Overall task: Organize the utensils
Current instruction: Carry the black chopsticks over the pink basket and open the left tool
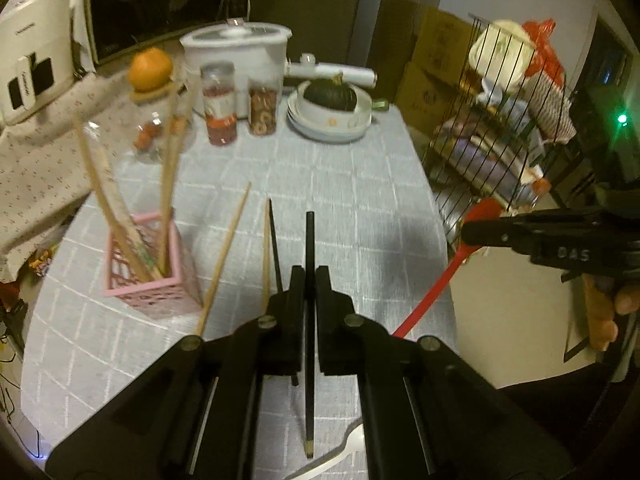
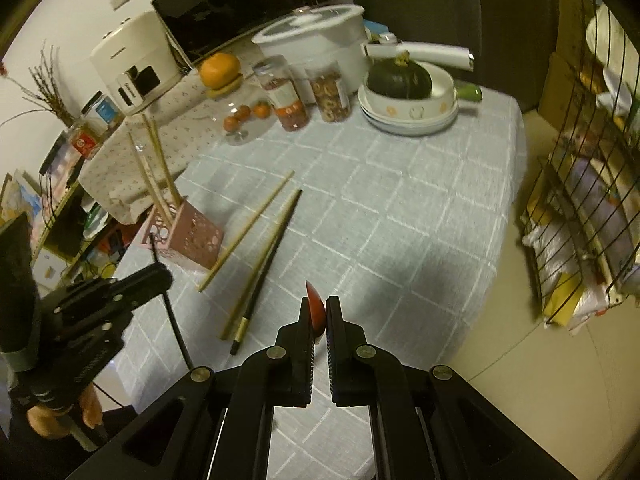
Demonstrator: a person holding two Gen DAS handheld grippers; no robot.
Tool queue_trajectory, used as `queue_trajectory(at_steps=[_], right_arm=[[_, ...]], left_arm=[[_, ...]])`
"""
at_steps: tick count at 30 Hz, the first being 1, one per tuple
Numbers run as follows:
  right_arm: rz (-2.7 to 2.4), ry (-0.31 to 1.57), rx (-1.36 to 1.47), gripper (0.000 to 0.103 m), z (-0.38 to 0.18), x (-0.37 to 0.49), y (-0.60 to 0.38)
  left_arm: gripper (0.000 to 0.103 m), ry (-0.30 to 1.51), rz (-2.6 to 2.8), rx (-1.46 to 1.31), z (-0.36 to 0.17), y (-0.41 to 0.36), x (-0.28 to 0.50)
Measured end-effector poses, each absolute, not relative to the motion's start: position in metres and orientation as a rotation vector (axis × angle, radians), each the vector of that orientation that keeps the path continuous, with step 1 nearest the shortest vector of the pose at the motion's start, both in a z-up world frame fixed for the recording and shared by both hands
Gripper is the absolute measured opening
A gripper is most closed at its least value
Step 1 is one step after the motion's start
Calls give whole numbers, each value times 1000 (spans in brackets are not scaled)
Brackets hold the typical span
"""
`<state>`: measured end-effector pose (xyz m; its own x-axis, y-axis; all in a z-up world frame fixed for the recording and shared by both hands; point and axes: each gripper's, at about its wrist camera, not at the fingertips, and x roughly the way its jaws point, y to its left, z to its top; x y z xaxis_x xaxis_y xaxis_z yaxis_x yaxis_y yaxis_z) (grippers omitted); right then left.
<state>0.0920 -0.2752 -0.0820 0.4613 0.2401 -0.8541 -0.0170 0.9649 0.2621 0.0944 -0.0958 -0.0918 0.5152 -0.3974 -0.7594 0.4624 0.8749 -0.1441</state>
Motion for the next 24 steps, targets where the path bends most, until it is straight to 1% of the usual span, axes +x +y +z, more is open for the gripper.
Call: queue_trajectory(at_steps=[12, 16, 24], right_arm=[[193, 996, 171, 5, -53, 94, -244], [208, 976, 181, 5, -46, 98, -237], [229, 920, 209, 5, -29, 106, -222]], left_arm=[[6, 758, -461, 50, -54, -56, 80], [6, 722, -451, -7, -39, -39, 78], [6, 562, -393, -62, 0, -14, 68]])
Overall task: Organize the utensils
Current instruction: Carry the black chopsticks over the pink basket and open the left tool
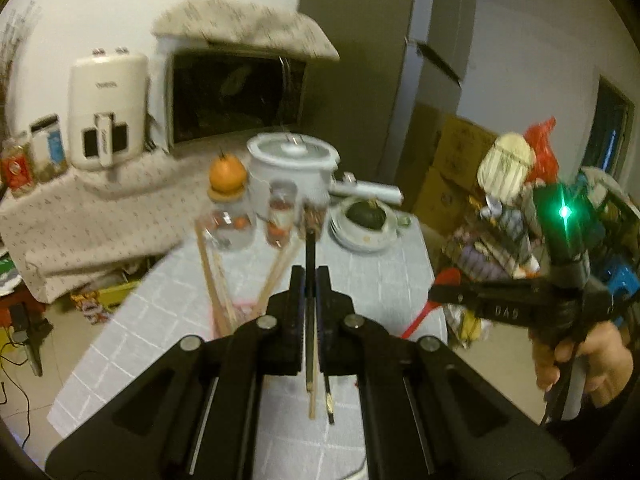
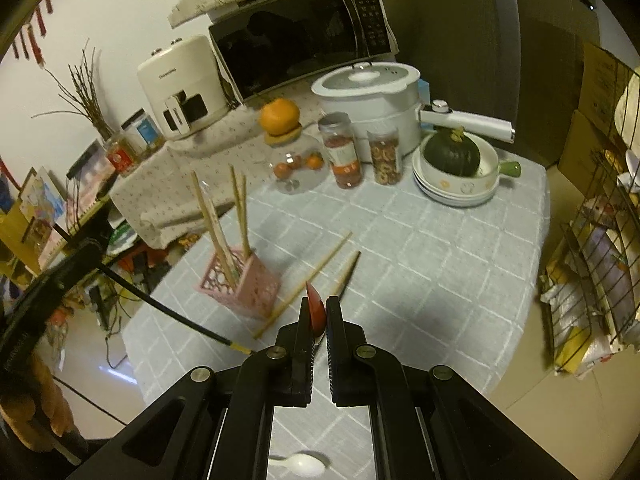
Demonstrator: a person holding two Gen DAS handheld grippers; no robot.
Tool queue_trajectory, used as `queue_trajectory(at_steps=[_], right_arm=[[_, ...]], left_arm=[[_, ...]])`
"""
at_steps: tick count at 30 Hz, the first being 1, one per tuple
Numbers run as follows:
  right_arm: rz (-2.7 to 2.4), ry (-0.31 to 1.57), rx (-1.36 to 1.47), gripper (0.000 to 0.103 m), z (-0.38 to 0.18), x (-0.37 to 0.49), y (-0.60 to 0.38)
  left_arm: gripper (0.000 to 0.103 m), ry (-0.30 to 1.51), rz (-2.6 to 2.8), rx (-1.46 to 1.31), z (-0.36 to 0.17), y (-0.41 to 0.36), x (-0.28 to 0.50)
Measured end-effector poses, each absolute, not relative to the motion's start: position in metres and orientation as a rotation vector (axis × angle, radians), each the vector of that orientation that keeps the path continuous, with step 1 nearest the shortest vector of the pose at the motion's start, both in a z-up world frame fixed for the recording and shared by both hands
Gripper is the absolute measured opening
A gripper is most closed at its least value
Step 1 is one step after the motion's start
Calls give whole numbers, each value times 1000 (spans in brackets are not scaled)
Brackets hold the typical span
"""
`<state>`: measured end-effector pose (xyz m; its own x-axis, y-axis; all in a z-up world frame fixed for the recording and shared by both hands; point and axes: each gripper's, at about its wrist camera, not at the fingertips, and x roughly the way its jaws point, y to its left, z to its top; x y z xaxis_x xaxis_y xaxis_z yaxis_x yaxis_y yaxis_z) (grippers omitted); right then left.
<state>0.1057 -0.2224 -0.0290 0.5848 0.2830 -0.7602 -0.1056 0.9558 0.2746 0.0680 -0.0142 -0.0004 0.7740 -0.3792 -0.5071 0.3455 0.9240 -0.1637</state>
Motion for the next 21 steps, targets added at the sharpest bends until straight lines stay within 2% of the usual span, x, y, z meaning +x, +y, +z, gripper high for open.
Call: queue_trajectory(at_steps=[11, 21], right_arm=[[260, 856, 231, 5, -11, 115, -198], [273, 873, 226, 5, -17, 122, -181]], left_arm=[[6, 393, -255, -145, 25, 27, 69], [6, 403, -184, -170, -2, 35, 100]])
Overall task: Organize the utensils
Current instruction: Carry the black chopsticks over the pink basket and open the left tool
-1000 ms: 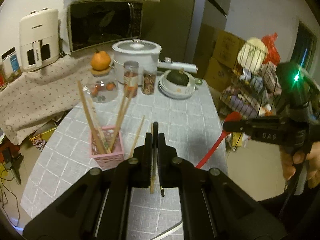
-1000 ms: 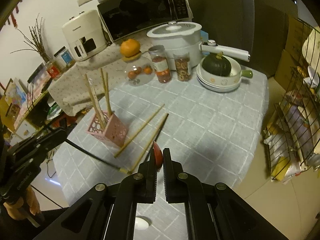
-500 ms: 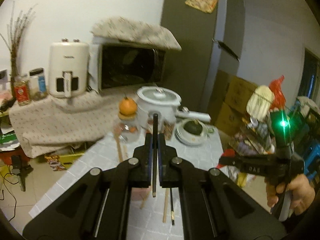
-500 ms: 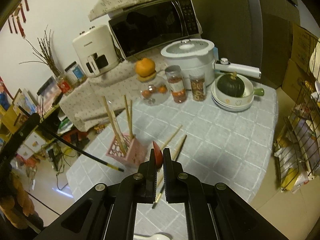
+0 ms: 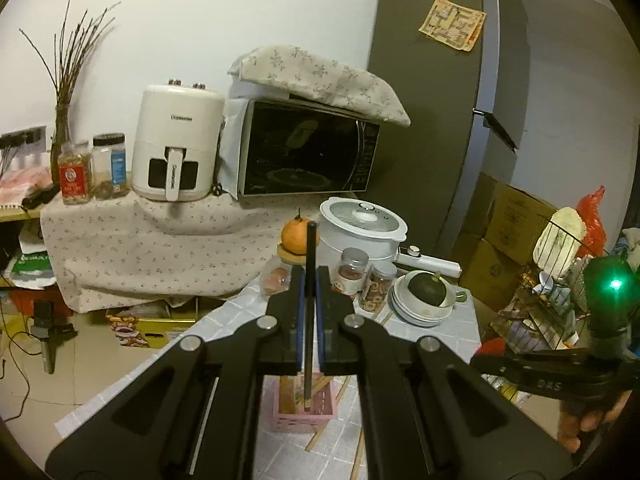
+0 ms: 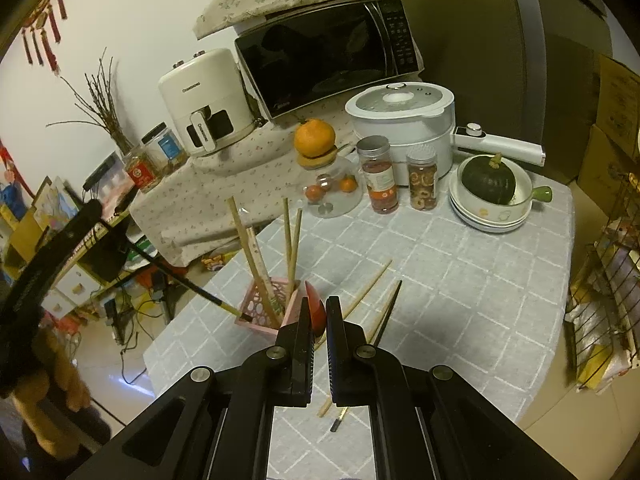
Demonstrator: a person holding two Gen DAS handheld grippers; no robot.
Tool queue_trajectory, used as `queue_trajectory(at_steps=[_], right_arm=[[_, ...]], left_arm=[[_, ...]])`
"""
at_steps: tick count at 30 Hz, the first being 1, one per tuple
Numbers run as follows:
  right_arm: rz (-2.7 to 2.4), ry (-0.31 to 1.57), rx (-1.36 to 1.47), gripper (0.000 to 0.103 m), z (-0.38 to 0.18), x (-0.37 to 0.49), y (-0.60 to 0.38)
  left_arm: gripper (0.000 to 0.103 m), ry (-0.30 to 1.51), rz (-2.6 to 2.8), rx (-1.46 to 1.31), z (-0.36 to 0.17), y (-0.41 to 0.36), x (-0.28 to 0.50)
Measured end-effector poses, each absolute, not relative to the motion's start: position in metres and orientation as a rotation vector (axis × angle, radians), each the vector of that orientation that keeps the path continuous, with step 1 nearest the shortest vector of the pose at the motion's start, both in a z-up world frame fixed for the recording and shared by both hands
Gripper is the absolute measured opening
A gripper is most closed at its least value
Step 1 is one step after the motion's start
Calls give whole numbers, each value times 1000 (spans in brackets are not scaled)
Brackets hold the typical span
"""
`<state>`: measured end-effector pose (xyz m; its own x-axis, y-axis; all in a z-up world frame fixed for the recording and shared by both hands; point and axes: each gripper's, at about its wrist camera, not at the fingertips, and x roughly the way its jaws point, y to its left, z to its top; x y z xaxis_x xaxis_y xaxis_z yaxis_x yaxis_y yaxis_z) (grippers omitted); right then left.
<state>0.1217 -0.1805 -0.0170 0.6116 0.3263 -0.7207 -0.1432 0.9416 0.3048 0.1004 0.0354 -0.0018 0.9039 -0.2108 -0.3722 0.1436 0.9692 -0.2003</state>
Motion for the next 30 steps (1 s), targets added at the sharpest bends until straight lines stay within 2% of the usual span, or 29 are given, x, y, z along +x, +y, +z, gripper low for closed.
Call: queue_trajectory(at_steps=[23, 25, 27, 30], right_arm=[[269, 880, 215, 6, -26, 127, -173], [269, 878, 217, 6, -26, 128, -172], [267, 870, 221, 6, -24, 129, -170], [264, 849, 218, 6, -18, 132, -165]], left_arm=[[7, 656, -177, -258, -69, 34, 164], [16, 657, -186, -270, -71, 35, 167], [39, 660, -184, -264, -71, 34, 165], [44, 655, -181, -245, -66, 34, 160]])
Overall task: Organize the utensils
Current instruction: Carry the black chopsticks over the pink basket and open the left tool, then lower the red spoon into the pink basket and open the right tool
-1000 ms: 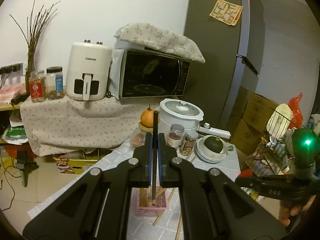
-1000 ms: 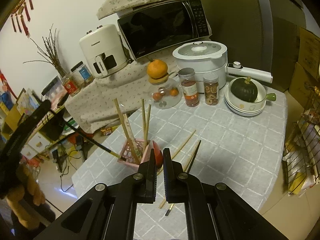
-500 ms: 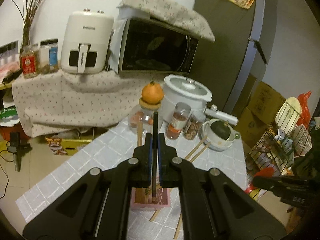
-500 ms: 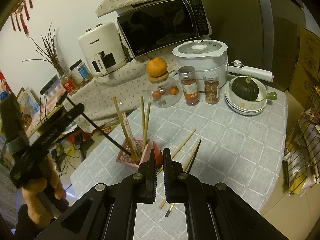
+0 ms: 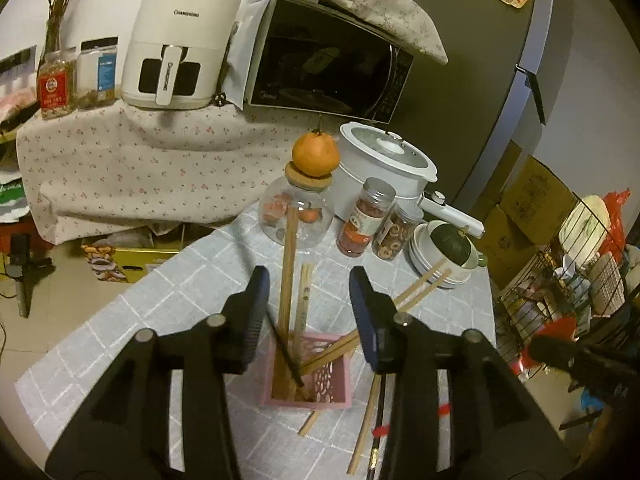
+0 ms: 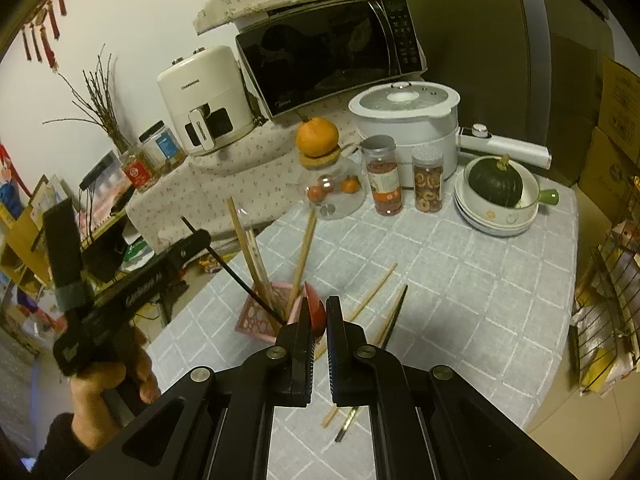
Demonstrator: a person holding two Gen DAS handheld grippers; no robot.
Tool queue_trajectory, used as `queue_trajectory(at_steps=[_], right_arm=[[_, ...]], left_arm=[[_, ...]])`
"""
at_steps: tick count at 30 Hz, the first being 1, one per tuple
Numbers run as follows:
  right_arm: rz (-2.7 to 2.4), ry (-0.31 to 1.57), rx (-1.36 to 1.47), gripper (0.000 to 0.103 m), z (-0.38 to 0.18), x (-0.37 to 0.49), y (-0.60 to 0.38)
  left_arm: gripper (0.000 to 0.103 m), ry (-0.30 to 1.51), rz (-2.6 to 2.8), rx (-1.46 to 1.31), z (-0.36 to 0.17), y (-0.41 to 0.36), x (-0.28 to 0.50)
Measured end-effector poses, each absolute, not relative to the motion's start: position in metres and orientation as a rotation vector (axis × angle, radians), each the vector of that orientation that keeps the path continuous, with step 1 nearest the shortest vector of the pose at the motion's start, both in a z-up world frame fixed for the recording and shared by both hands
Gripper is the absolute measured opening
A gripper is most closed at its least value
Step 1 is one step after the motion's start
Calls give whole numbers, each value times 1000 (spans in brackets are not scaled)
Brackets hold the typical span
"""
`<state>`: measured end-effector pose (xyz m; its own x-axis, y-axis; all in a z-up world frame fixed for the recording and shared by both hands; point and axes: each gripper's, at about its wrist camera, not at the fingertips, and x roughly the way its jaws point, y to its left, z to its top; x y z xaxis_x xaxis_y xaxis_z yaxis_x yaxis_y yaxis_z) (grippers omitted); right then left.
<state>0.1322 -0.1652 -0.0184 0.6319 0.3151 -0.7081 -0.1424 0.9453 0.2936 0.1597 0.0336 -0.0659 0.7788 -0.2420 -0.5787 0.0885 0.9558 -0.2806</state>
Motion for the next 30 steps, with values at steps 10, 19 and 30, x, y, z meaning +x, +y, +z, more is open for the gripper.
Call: queue_trajectory(at_steps=[10, 19, 30], right_arm=[[265, 781, 207, 6, -10, 149, -137], [232, 781, 108, 6, -27, 168, -105], [215, 864, 69, 6, -57, 186, -84]], left_arm=[[59, 701, -154, -217, -65, 65, 136], [79, 774, -84, -131, -81, 81, 126], [80, 882, -88, -55, -102, 72, 124]])
